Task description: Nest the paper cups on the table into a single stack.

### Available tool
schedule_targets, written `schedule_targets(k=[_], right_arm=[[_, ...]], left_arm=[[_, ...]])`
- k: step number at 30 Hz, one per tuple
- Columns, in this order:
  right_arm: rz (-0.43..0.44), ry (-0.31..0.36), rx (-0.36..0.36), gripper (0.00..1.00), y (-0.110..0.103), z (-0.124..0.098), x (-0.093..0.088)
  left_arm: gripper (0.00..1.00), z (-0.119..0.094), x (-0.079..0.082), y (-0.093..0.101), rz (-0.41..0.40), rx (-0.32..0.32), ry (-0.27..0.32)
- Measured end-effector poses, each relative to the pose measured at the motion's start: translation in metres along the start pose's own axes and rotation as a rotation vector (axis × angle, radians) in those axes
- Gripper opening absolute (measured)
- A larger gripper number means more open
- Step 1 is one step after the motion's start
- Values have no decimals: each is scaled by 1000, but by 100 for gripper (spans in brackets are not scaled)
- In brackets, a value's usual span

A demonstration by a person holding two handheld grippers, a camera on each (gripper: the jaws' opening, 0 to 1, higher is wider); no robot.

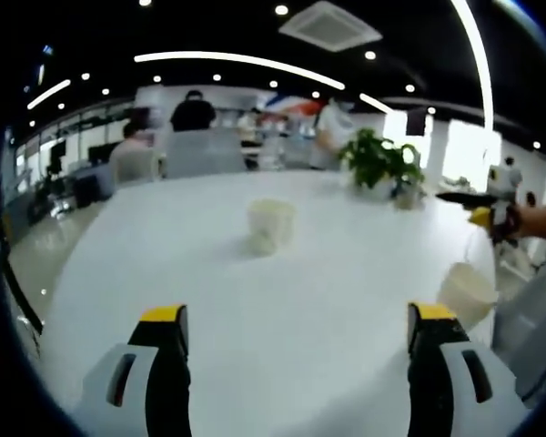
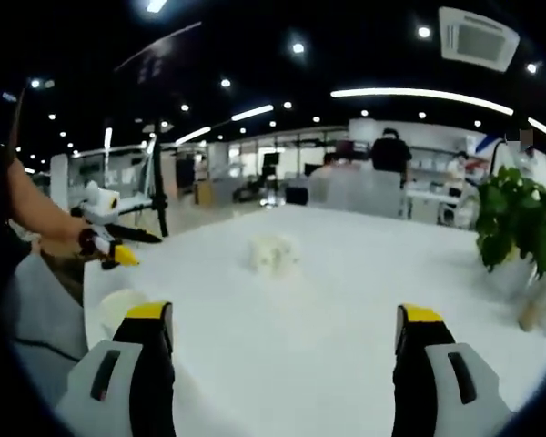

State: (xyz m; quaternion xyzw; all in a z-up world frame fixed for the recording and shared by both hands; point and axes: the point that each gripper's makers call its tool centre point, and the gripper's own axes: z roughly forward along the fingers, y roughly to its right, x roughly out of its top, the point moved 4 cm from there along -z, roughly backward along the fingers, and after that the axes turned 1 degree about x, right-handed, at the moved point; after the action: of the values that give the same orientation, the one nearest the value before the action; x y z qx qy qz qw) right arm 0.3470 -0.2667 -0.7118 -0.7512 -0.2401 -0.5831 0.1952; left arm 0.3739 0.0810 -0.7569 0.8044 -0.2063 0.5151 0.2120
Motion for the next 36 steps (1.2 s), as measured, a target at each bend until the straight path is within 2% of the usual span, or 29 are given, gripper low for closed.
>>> schedule_targets(k=[3, 5, 10, 13, 17, 23, 25, 26, 31, 36], right_arm=[[7, 1, 5, 100, -2, -2, -3], [10, -3, 8, 100, -2, -3, -4], [13, -17, 12, 100, -3, -4, -8], [22, -24, 7, 100, -2, -3, -11], [26, -21, 4, 100, -1, -1, -11], [31, -20, 3, 100, 1, 3, -11], [31, -19, 4, 100, 3, 3, -11], [31, -18, 5, 100, 3, 3, -11], [22, -26, 15, 100, 6, 4, -12], [22, -30, 15, 100, 9, 5, -12]], left_arm=[[98, 14, -1, 1, 17, 5, -3], [98, 24, 0, 3, 16, -21, 11], [98, 47, 6, 4, 36, -39, 21], [98, 64, 12, -1, 45, -27, 37], [98, 86, 25, -13, -5, -10, 62], [97, 113, 35, -26, -30, -10, 78], [97, 122, 36, -24, 40, -28, 66], [96, 126, 37, -24, 46, -33, 64], [90, 151, 45, -24, 35, -62, 63], [90, 168, 53, -25, 43, -67, 82]])
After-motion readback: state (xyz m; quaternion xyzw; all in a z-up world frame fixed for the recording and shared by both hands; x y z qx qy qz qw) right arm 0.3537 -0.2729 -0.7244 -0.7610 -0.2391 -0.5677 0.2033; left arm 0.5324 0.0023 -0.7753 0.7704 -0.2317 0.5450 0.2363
